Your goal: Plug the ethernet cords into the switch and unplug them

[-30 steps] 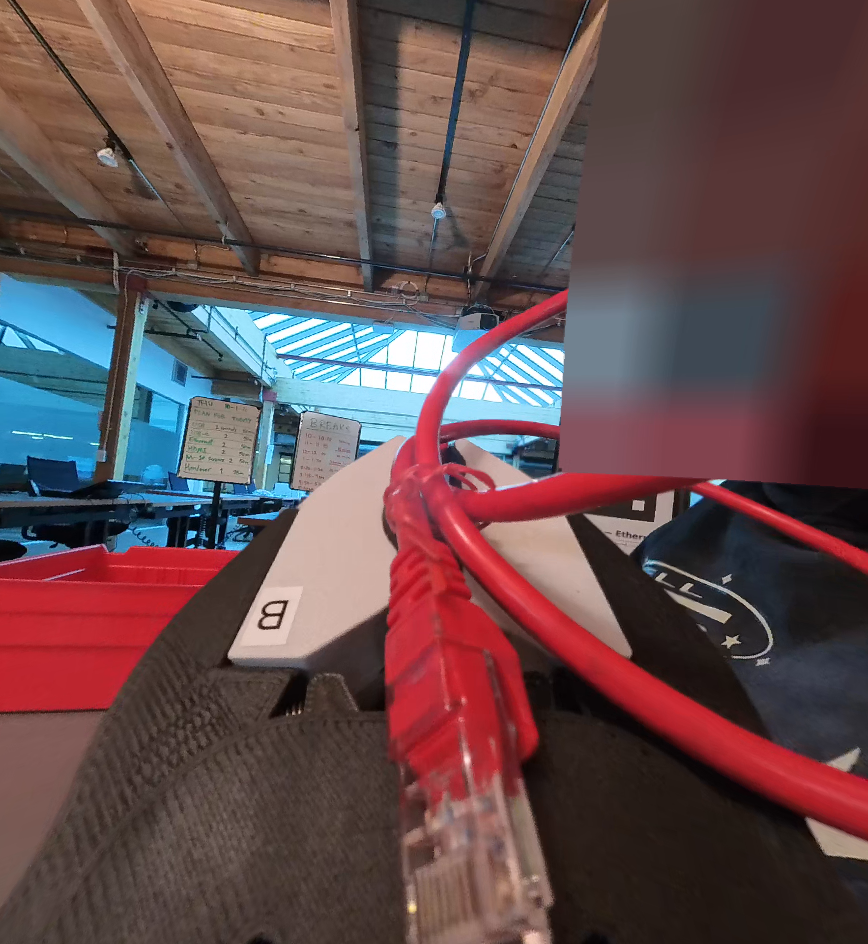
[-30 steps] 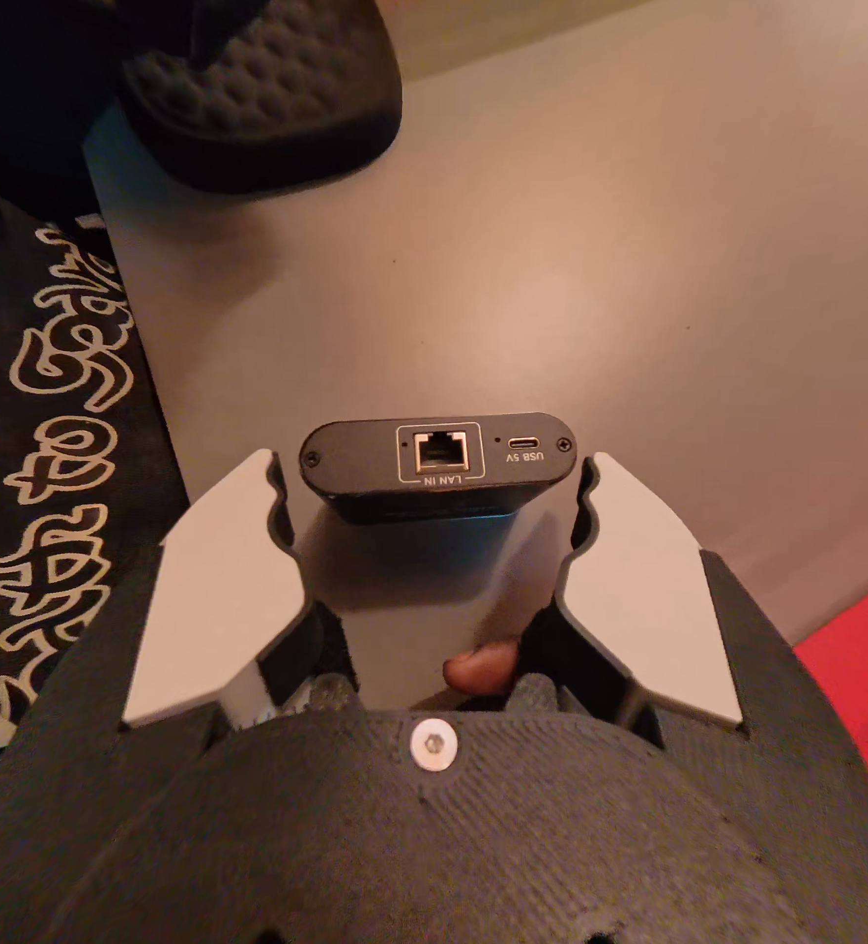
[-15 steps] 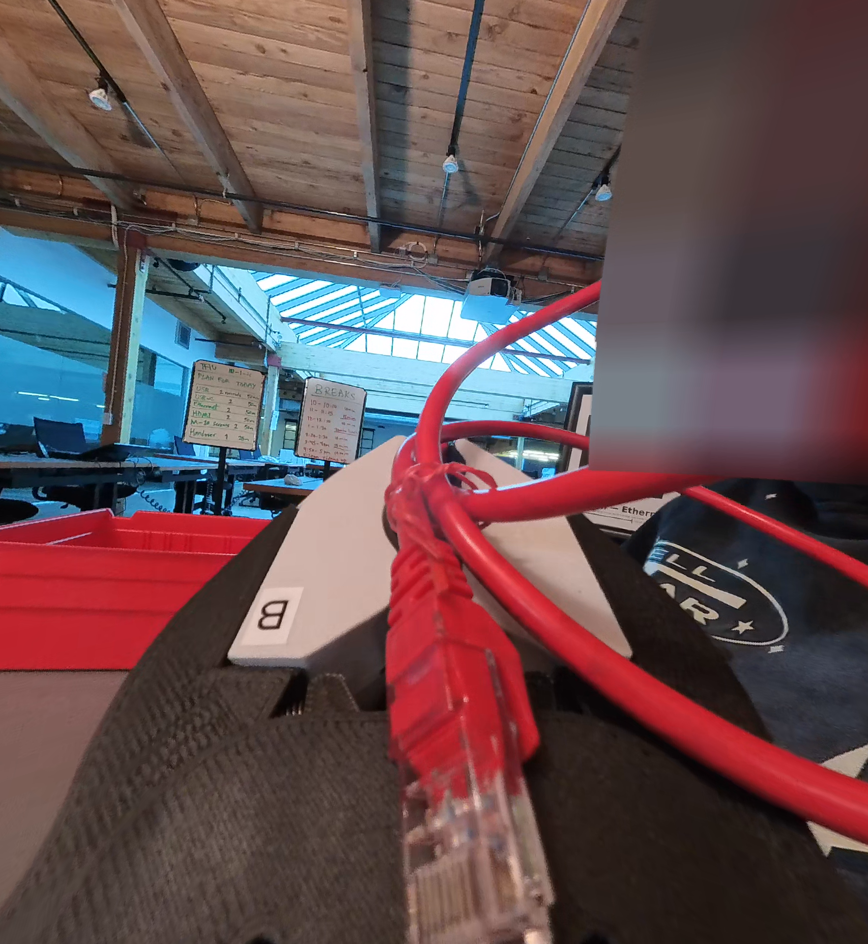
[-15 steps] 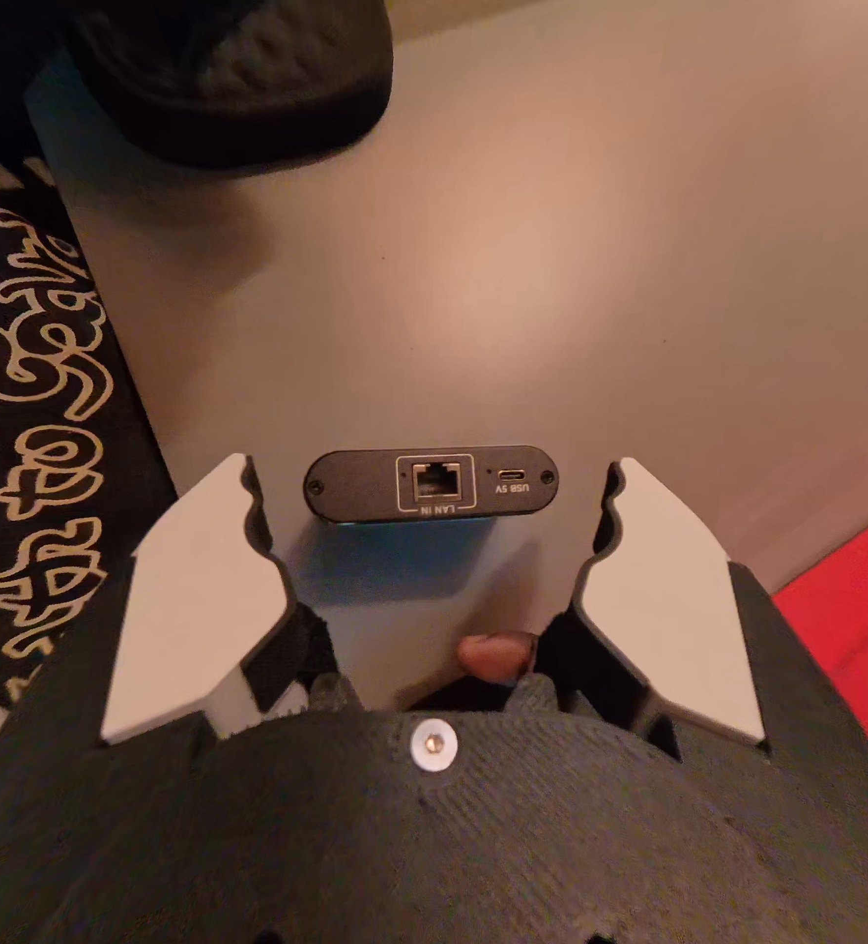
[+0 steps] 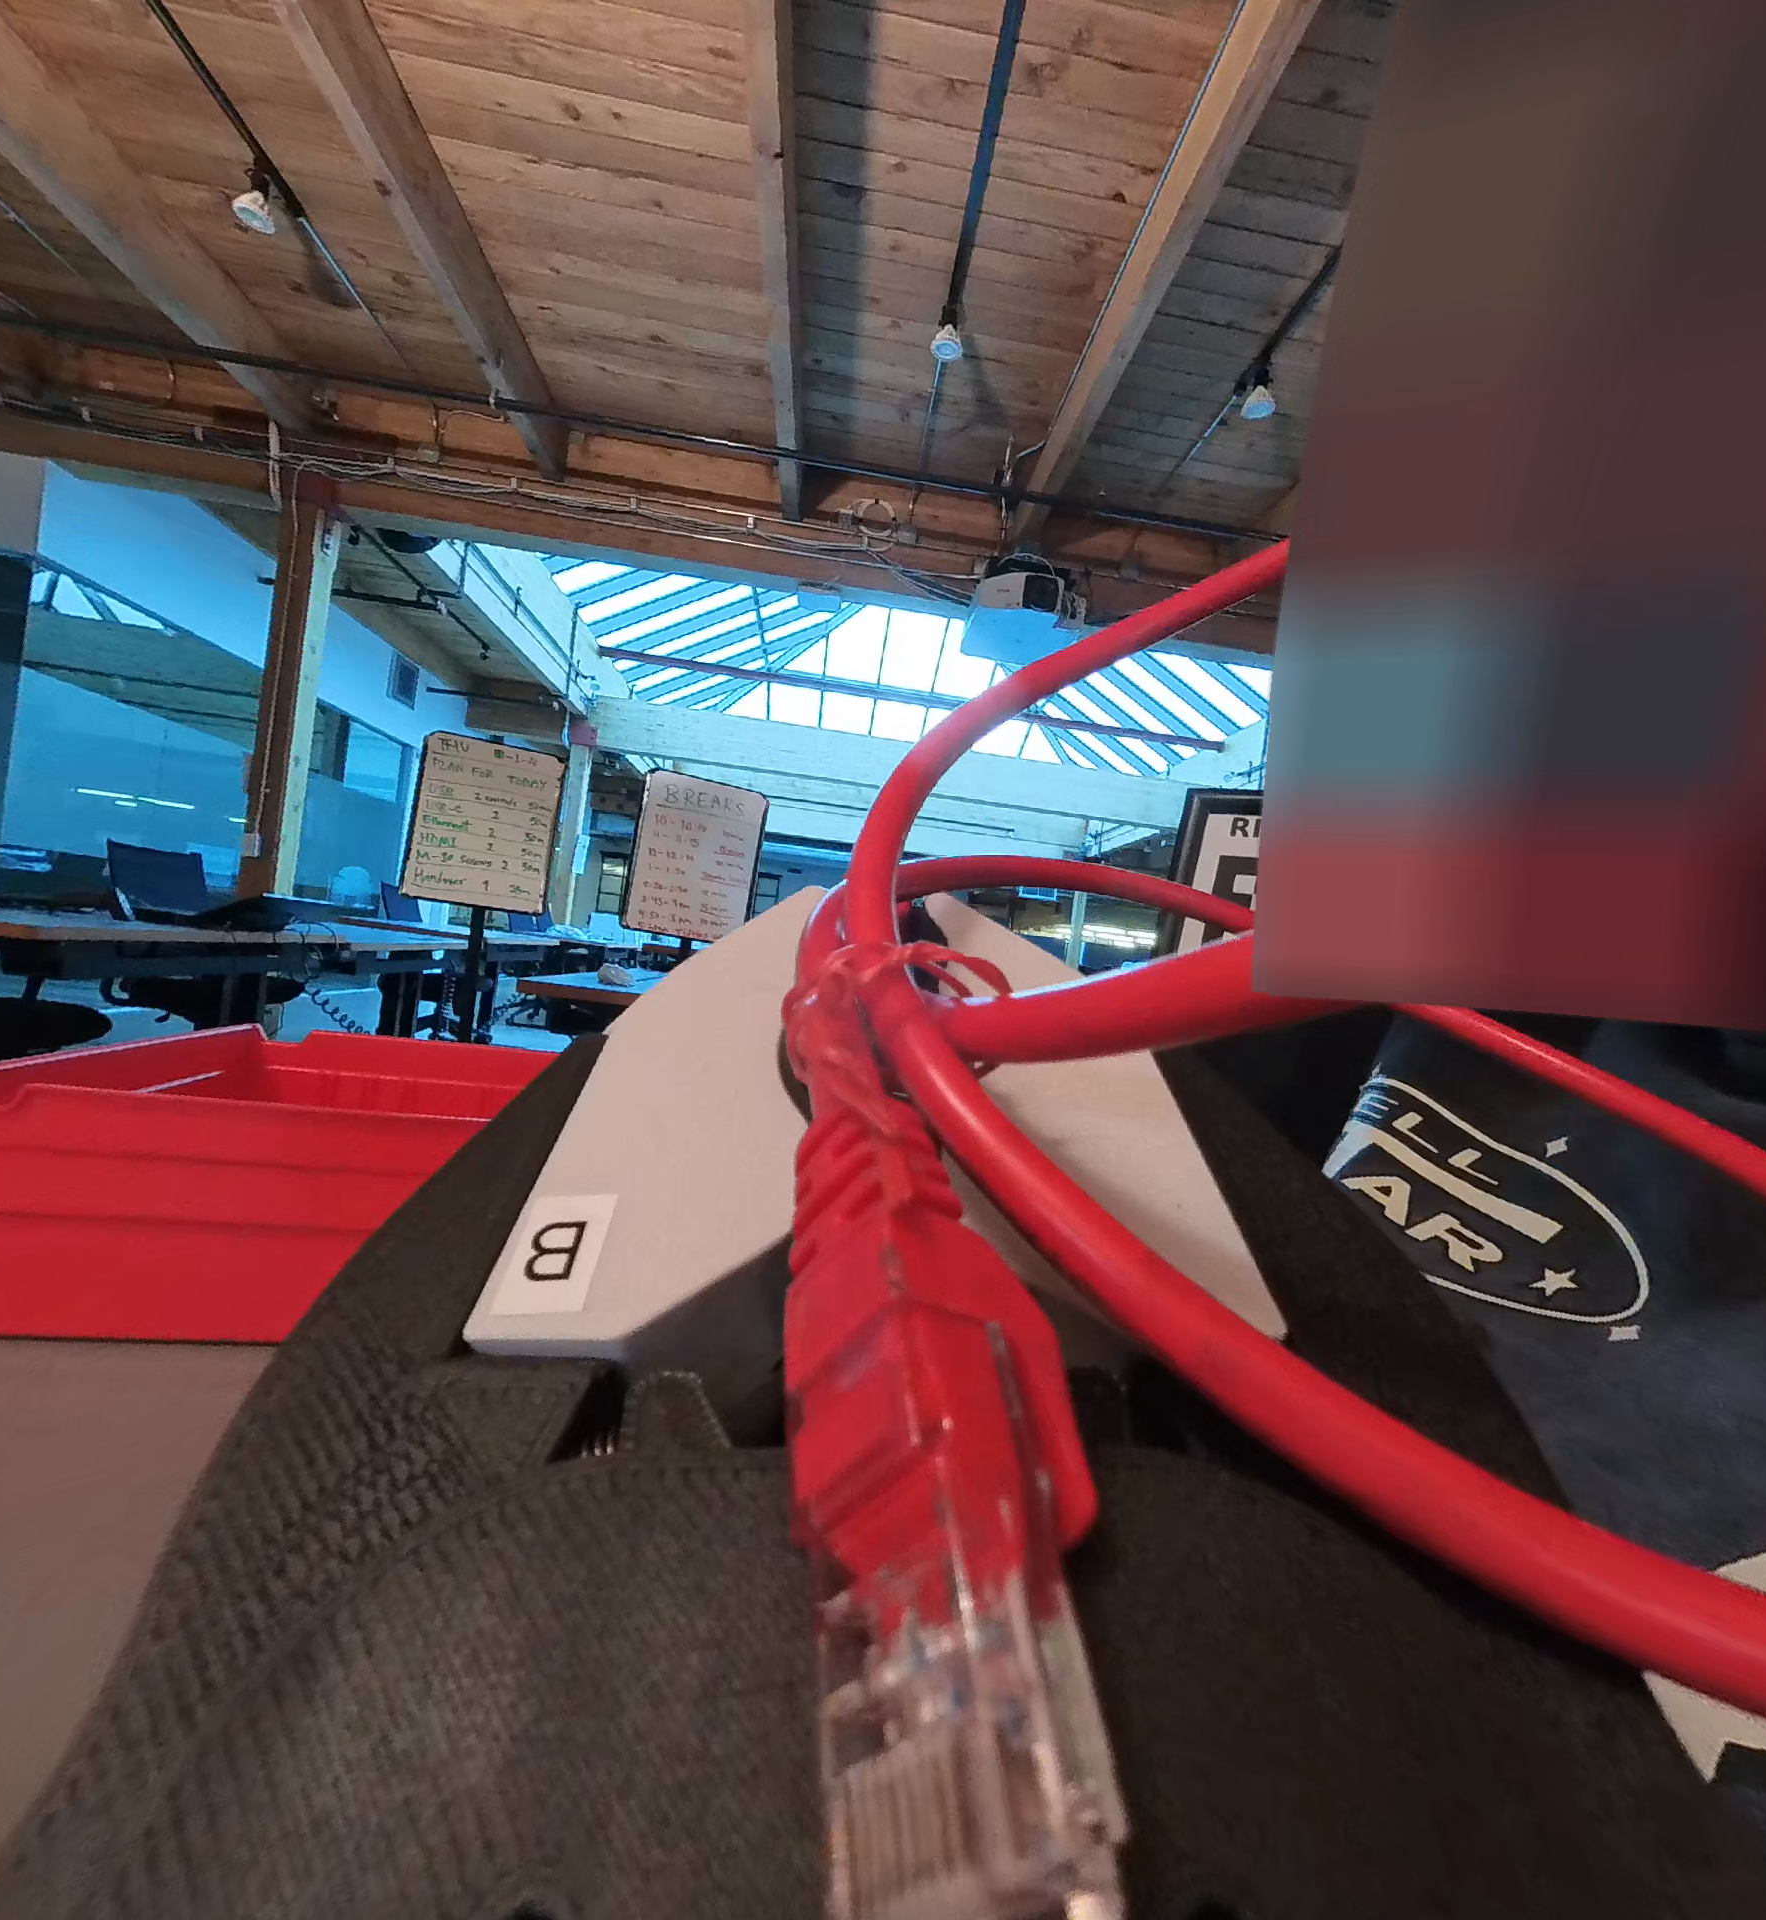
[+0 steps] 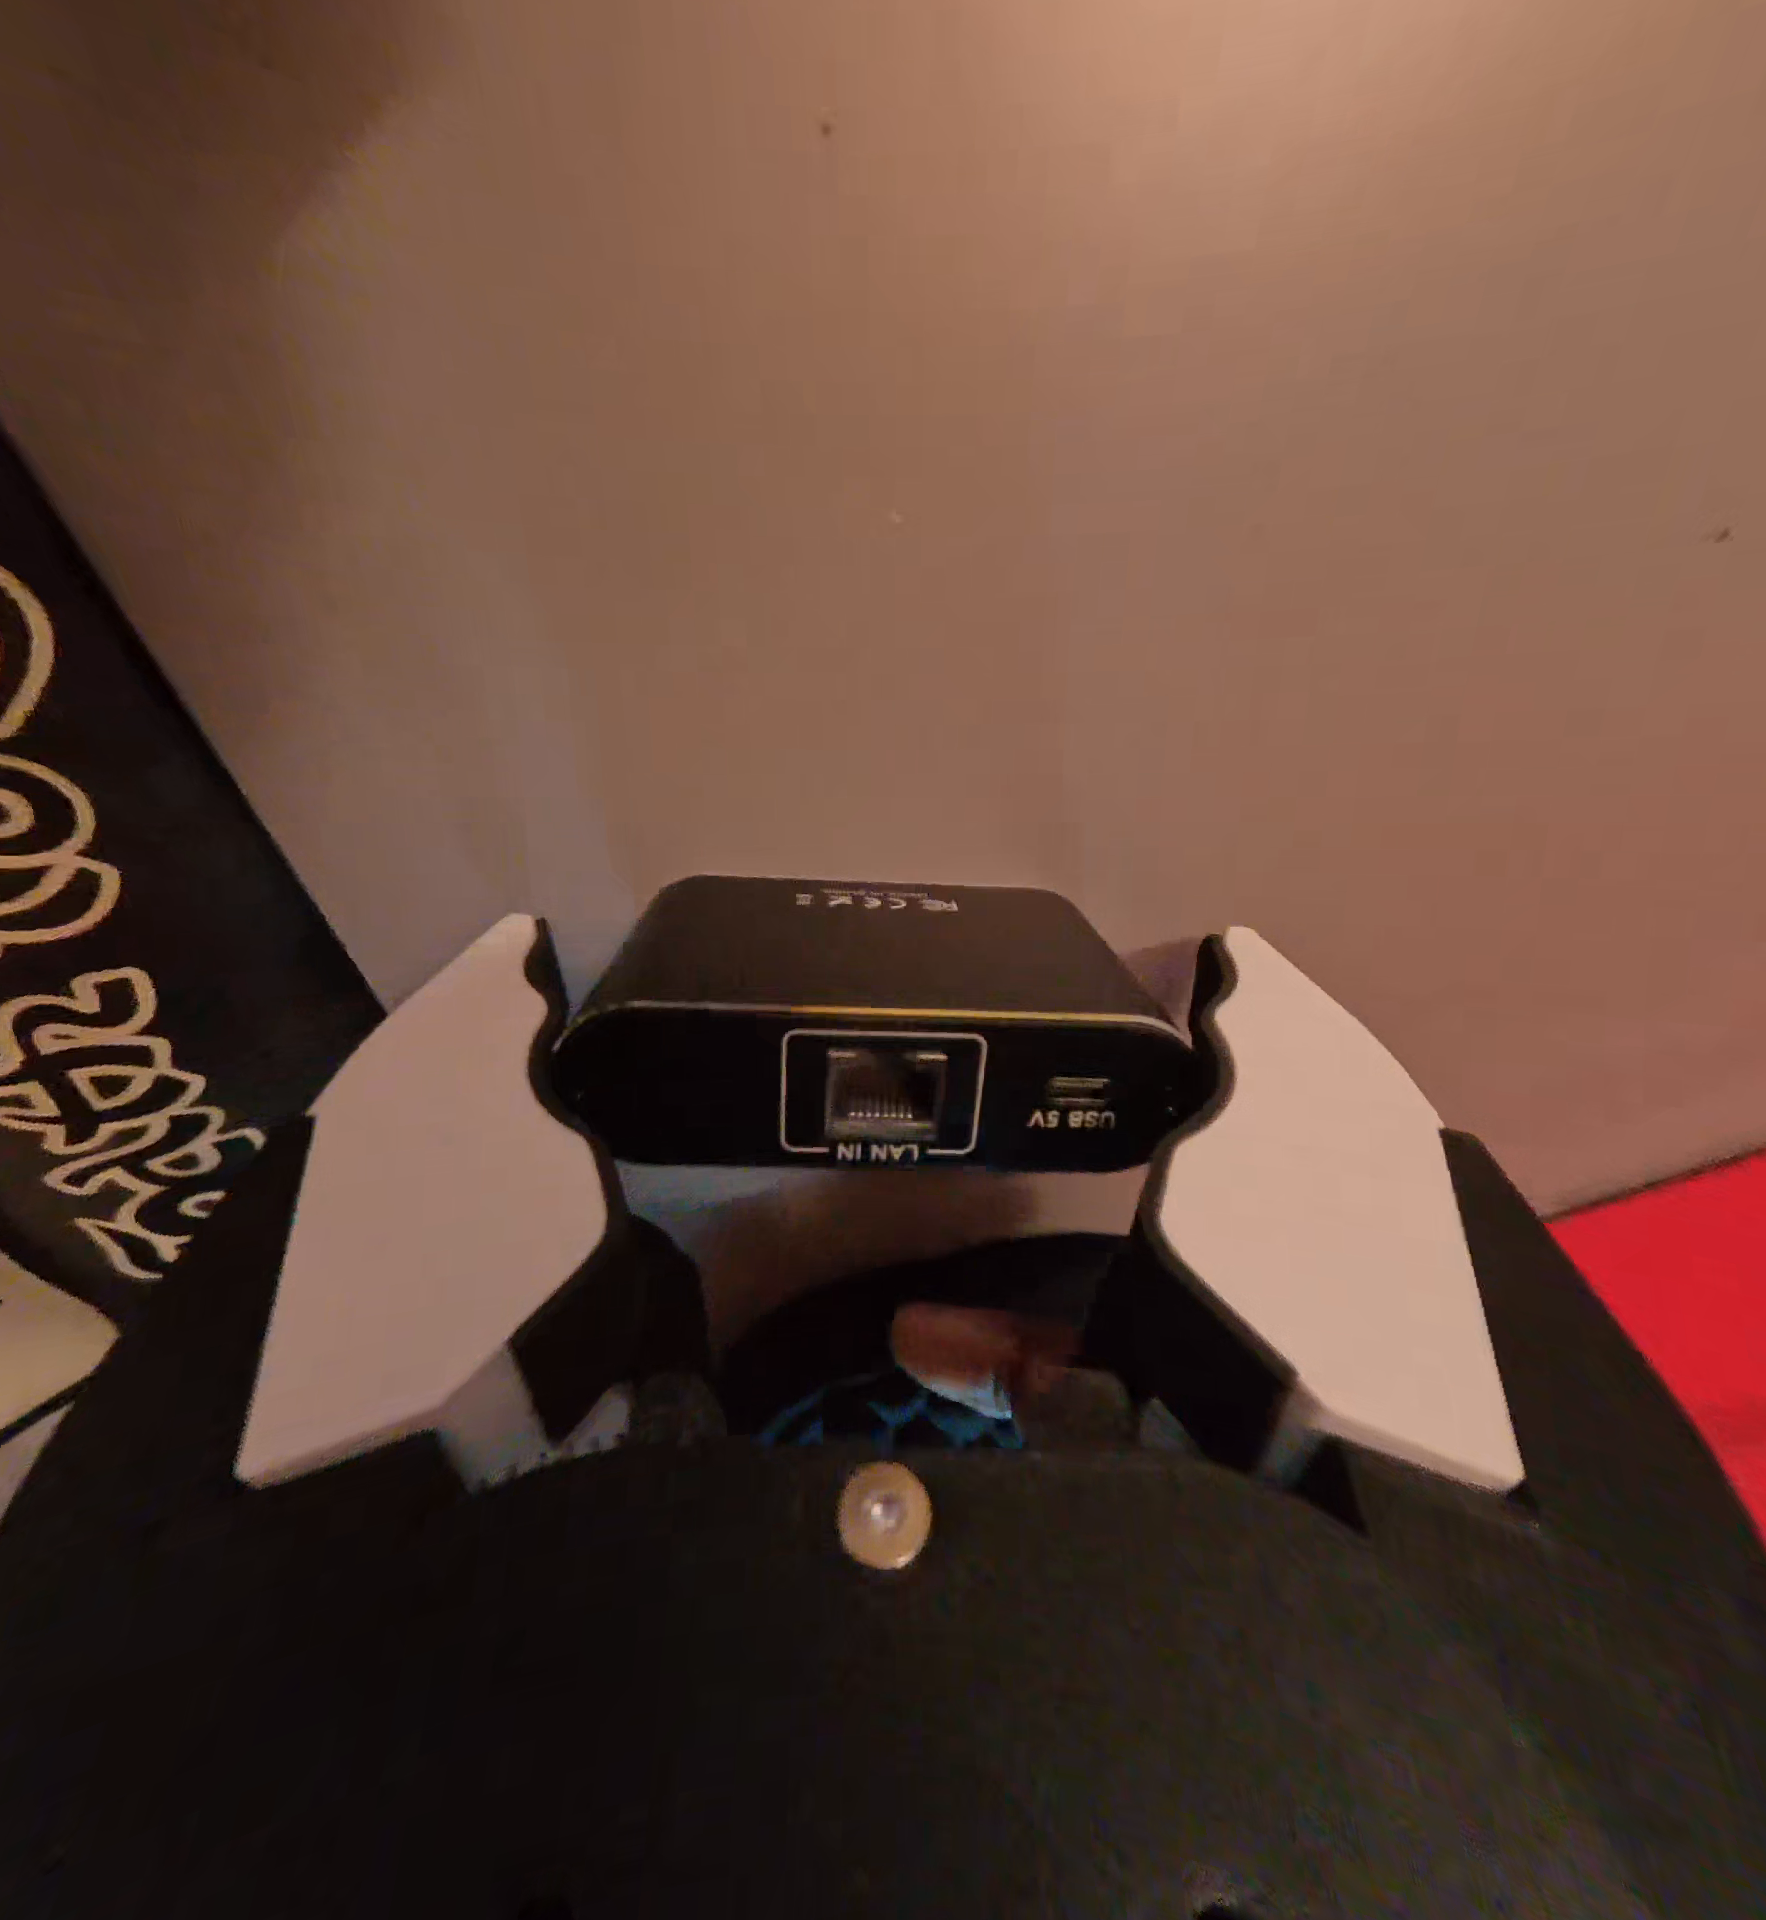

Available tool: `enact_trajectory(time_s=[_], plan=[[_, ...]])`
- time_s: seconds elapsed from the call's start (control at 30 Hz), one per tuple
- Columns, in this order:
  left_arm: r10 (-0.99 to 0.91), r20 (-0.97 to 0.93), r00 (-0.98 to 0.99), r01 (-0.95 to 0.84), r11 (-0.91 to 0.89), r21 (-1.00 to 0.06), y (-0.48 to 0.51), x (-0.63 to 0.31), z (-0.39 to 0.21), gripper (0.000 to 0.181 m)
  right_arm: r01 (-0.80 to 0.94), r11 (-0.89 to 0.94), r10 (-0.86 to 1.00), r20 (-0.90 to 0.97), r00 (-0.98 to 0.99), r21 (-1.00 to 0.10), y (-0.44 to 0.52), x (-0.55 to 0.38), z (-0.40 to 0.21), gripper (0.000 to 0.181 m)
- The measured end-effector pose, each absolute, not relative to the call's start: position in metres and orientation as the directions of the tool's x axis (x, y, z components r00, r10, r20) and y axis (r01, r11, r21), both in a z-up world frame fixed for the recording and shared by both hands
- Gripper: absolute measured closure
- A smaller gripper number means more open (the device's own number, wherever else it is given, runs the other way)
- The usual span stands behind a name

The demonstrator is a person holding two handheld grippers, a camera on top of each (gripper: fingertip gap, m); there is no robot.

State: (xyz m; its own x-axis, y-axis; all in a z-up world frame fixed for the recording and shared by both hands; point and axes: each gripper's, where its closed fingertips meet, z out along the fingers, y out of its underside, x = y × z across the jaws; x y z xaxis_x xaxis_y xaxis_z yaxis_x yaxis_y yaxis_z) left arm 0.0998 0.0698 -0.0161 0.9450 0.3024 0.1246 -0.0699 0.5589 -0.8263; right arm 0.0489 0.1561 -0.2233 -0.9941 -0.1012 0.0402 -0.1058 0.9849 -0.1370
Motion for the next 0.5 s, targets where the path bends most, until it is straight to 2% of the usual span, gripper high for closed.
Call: enact_trajectory(time_s=[0.1, 0.2, 0.3, 0.37, 0.43, 0.5], plan=[[0.302, 0.126, 0.945, -0.068, 0.557, -0.828, 0.070, 0.100, -0.017, 0.168, -0.102, 0.976, -0.096, 0.043, -0.994, -0.190, 0.154, 0.049, -0.223, 0.068], [0.310, 0.127, 0.942, -0.068, 0.548, -0.834, 0.071, 0.098, -0.018, 0.168, -0.103, 0.950, -0.092, 0.053, -0.994, -0.294, 0.153, 0.046, -0.221, 0.069], [0.314, 0.143, 0.938, -0.057, 0.550, -0.833, 0.070, 0.096, -0.019, 0.168, -0.066, 0.846, -0.067, 0.017, -0.998, -0.529, 0.144, 0.045, -0.200, 0.069], [0.313, 0.167, 0.935, -0.039, 0.559, -0.828, 0.069, 0.093, -0.020, 0.168, -0.024, 0.693, -0.049, -0.015, -0.999, -0.720, 0.137, 0.043, -0.168, 0.069], [0.297, 0.190, 0.936, -0.016, 0.575, -0.818, 0.070, 0.091, -0.020, 0.167, -0.004, 0.447, -0.099, -0.045, -0.994, -0.895, 0.136, 0.050, -0.125, 0.069], [0.266, 0.213, 0.940, 0.011, 0.600, -0.800, 0.071, 0.092, -0.019, 0.168, 0.014, 0.189, -0.163, -0.046, -0.986, -0.982, 0.142, 0.060, -0.084, 0.069]])
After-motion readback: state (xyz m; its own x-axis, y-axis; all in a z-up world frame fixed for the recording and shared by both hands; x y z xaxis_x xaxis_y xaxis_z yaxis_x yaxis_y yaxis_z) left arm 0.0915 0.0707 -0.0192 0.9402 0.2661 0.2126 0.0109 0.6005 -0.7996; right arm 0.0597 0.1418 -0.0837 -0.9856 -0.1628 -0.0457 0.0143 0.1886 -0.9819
